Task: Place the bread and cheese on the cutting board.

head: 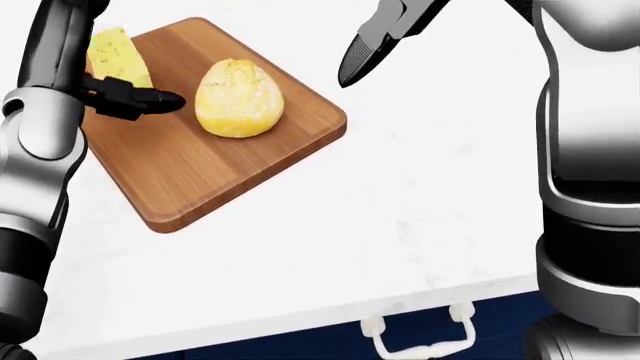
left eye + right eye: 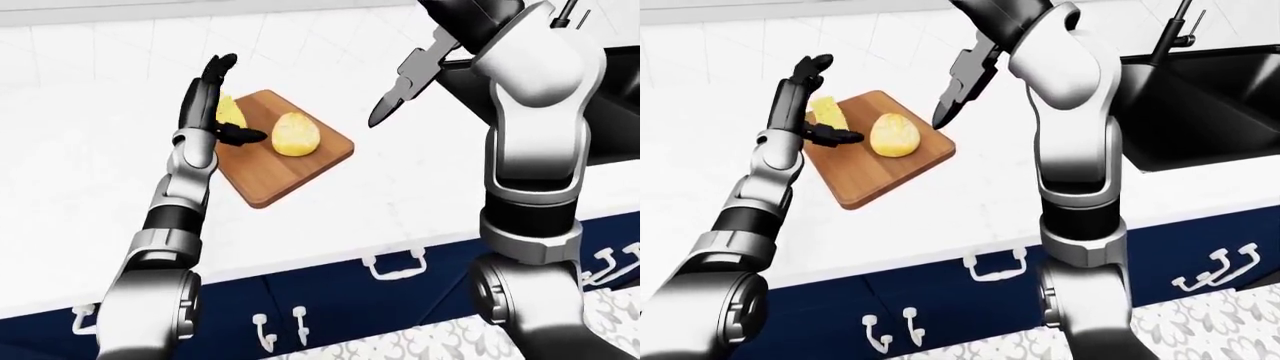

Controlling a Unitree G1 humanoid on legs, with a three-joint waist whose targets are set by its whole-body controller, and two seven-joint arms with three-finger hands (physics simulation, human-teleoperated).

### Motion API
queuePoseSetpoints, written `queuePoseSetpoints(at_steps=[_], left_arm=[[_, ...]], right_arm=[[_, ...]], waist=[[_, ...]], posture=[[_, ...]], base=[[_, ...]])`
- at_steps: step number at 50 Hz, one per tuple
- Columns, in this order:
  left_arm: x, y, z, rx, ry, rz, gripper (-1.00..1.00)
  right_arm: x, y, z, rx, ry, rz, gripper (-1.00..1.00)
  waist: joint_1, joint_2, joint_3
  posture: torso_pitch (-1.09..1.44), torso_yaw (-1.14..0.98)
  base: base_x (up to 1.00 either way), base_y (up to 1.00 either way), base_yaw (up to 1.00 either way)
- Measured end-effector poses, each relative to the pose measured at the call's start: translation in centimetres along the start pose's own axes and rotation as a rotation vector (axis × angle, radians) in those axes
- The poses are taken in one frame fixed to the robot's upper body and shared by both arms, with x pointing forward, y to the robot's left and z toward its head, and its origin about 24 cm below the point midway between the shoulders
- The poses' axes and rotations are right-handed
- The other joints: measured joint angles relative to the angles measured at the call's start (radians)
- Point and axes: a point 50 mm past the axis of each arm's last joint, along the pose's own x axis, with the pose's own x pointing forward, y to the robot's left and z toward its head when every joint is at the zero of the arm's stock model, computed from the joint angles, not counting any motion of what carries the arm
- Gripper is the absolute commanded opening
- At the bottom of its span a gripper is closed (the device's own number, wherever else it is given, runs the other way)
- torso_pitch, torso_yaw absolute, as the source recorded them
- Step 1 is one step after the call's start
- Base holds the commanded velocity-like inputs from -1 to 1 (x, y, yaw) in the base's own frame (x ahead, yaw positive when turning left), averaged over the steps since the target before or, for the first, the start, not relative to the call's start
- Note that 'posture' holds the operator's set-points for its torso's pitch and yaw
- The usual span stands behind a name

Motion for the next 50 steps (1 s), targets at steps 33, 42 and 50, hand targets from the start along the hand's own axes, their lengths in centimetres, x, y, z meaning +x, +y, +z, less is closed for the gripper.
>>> queuePoseSetpoints(at_steps=[33,42,50], left_arm=[[-0.4,9.7,6.4,-0.069,-0.098,0.106,1.00],[-2.8,12.5,9.3,-0.095,-0.161,0.111,1.00],[-7.9,15.9,13.7,-0.121,-0.278,0.151,1.00]], right_arm=[[-0.8,-0.7,0.1,-0.003,0.011,-0.013,1.00],[-2.2,-2.0,2.0,0.051,-0.005,-0.048,1.00],[-4.7,-2.7,3.6,0.101,-0.005,-0.084,1.00]], waist=[[-0.003,0.005,0.014],[-0.001,0.001,0.027],[-0.001,0.003,0.030]], posture=[[0.00,0.00],[0.00,0.00],[0.00,0.00]], base=[[0.00,0.00,0.00],[0.00,0.00,0.00],[0.00,0.00,0.00]])
